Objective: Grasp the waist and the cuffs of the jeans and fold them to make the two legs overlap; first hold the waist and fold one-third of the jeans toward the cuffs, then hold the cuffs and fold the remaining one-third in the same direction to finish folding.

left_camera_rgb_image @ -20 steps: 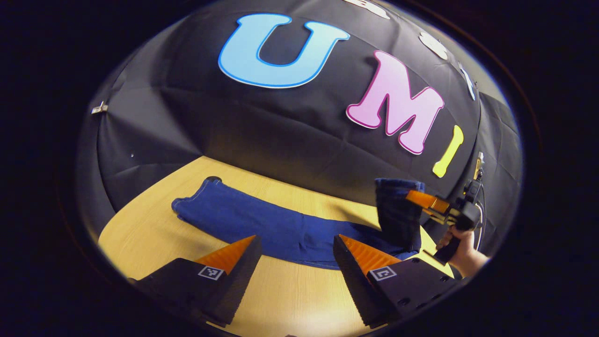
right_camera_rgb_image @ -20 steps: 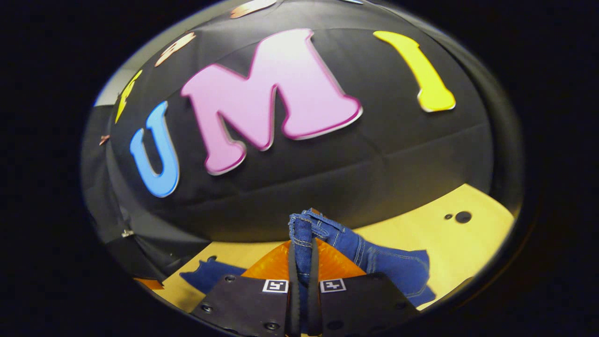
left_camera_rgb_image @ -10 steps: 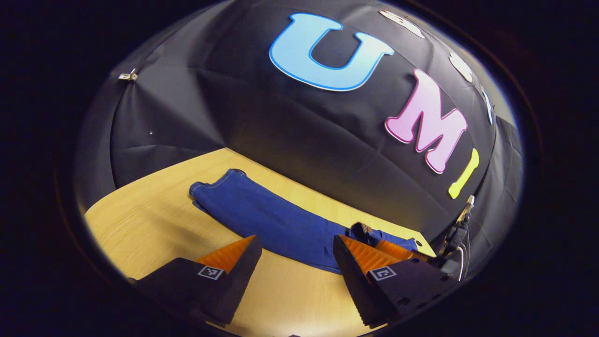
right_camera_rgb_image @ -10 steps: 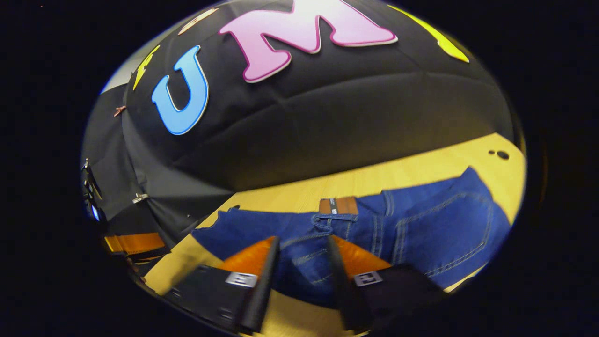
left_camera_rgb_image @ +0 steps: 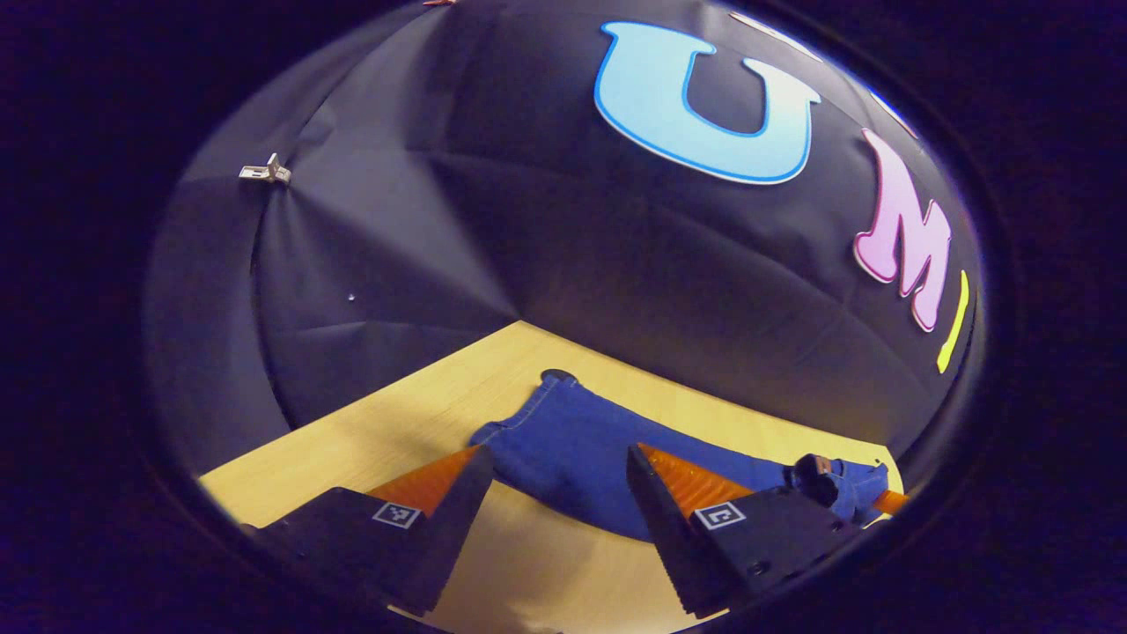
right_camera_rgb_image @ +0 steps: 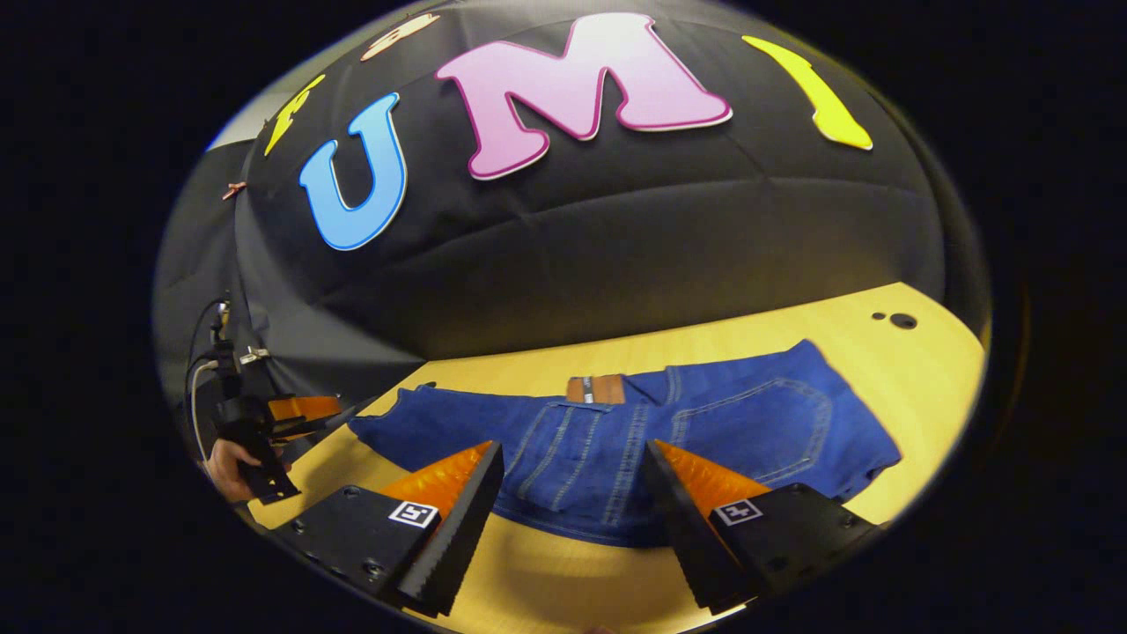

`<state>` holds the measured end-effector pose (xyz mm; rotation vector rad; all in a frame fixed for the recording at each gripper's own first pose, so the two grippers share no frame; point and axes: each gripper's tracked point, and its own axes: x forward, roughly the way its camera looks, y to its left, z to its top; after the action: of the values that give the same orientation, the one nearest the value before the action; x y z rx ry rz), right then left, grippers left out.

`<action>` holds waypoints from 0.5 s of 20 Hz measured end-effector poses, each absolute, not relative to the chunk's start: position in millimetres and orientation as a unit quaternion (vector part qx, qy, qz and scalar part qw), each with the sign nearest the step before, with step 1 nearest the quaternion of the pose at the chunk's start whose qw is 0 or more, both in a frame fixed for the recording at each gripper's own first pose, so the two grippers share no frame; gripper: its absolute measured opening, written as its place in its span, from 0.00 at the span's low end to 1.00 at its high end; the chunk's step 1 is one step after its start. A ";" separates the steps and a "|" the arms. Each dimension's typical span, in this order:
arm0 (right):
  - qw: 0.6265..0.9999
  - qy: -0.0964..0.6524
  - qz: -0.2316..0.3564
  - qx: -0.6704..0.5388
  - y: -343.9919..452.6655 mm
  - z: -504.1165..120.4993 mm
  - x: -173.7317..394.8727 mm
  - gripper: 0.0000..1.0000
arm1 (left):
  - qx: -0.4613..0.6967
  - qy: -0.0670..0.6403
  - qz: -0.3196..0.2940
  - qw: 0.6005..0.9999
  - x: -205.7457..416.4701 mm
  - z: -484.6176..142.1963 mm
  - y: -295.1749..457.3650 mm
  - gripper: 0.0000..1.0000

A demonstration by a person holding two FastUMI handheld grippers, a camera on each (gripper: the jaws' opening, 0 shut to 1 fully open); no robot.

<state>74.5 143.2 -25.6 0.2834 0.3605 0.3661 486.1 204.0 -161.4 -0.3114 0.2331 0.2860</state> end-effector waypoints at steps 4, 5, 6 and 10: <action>0.963 0.180 0.162 0.115 118.9 -35.8 74.5 0.97 | -0.169 0.157 0.161 0.959 515.4 -188.2 224.5 0.97; 0.963 0.184 0.158 0.117 113.6 -36.4 72.1 0.97 | -0.172 0.169 0.166 0.956 520.4 -194.9 223.7 0.97; 0.962 0.186 0.154 0.124 111.2 -38.2 71.9 0.97 | -0.170 0.184 0.171 0.953 521.3 -204.1 224.5 0.96; 0.956 0.208 0.157 0.132 116.5 -48.8 64.1 0.97 | -0.132 0.209 0.183 0.951 527.3 -219.7 221.2 0.92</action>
<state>64.1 116.5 -48.8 0.2674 0.4230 0.3192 527.3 221.2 -219.7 -0.2684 0.4257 0.3715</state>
